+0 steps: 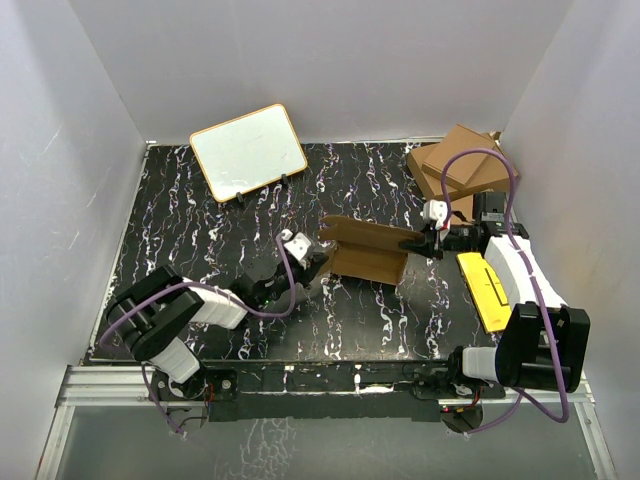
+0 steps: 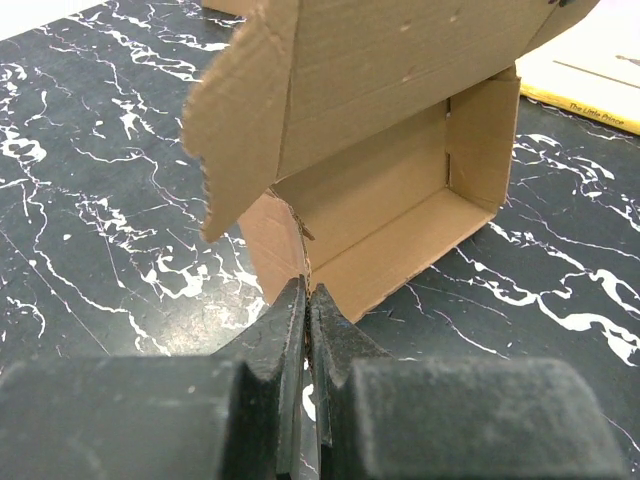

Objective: Fold the paper box

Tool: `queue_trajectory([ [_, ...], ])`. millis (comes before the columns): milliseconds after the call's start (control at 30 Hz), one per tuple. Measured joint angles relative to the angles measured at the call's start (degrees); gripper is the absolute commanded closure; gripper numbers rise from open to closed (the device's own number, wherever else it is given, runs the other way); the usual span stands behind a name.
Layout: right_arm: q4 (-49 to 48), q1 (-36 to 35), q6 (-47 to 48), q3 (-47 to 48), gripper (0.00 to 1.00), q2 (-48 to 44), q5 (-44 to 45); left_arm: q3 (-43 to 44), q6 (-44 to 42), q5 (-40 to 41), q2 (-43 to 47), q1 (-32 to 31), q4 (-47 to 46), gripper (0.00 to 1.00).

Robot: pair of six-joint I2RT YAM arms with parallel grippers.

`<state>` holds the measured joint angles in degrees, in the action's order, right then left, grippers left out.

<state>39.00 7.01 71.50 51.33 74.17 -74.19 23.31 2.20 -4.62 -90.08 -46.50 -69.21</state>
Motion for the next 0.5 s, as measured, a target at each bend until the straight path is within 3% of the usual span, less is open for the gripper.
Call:
queue_trajectory([
  [500,8.8,0.6,18.5,-2.9,0.92,-1.2,-0.5,-2.9,-0.9,5.5,-3.5,-3.7,-8.5,1.0],
])
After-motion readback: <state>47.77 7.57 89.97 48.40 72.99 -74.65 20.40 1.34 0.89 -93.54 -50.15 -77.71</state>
